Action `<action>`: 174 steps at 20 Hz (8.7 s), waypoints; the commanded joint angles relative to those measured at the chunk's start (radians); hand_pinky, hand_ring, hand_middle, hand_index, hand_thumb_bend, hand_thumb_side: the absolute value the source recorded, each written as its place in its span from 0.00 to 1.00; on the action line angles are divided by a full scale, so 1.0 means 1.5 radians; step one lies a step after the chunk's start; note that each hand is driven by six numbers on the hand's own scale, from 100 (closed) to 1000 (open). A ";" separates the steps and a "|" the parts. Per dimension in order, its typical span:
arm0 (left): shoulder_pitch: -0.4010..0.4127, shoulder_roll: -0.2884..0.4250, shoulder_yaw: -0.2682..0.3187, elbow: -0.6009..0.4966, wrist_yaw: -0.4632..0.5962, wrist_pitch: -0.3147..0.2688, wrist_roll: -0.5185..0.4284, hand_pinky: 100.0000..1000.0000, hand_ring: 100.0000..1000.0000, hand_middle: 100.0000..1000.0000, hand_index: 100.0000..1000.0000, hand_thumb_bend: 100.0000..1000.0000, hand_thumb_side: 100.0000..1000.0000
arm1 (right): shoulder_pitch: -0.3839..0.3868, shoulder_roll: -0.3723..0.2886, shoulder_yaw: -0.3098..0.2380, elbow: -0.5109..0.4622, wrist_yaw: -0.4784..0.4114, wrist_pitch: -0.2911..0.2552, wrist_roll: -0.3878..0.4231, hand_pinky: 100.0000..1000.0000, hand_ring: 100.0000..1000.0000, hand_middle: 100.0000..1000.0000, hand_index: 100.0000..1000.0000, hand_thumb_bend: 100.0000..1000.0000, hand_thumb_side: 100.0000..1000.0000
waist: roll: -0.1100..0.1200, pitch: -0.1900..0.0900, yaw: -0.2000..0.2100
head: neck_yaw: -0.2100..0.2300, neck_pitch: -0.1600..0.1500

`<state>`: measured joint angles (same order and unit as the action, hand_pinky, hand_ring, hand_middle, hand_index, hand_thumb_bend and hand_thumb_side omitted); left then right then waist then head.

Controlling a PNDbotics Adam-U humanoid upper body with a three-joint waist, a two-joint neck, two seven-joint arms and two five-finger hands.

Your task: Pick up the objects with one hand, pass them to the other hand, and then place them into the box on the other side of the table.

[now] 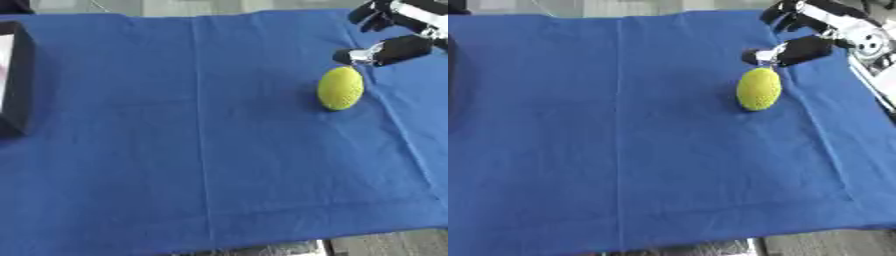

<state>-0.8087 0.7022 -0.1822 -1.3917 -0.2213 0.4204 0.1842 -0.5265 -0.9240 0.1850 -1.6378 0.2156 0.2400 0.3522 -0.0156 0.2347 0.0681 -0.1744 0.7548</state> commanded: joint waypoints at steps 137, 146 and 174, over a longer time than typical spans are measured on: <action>-0.171 -0.093 -0.097 -0.096 -0.039 -0.016 -0.152 0.80 0.60 0.57 0.68 0.00 0.32 | -0.171 0.285 0.069 0.094 0.000 -0.053 -0.124 0.69 0.50 0.31 0.40 0.00 0.00 | 0.020 -0.031 0.026 | 0.017 0.010; -0.208 -0.144 -0.129 -0.085 -0.064 -0.015 -0.214 0.80 0.61 0.58 0.68 0.00 0.34 | -0.180 0.321 0.084 0.108 0.014 -0.060 -0.125 0.69 0.50 0.32 0.40 0.00 0.00 | 0.023 -0.035 0.028 | 0.021 0.010; -0.235 -0.270 -0.226 -0.035 -0.164 -0.032 -0.357 0.79 0.64 0.61 0.71 0.00 0.34 | -0.182 0.383 0.114 0.123 0.021 -0.080 -0.167 0.68 0.49 0.32 0.39 0.00 0.00 | 0.027 -0.037 0.034 | 0.035 0.010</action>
<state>-1.1438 0.2935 -0.5238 -1.4389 -0.4582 0.3742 -0.3472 -0.7827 -0.3464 0.3590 -1.4360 0.2518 0.1212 0.1099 0.0247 0.2046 0.1179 -0.1246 0.7645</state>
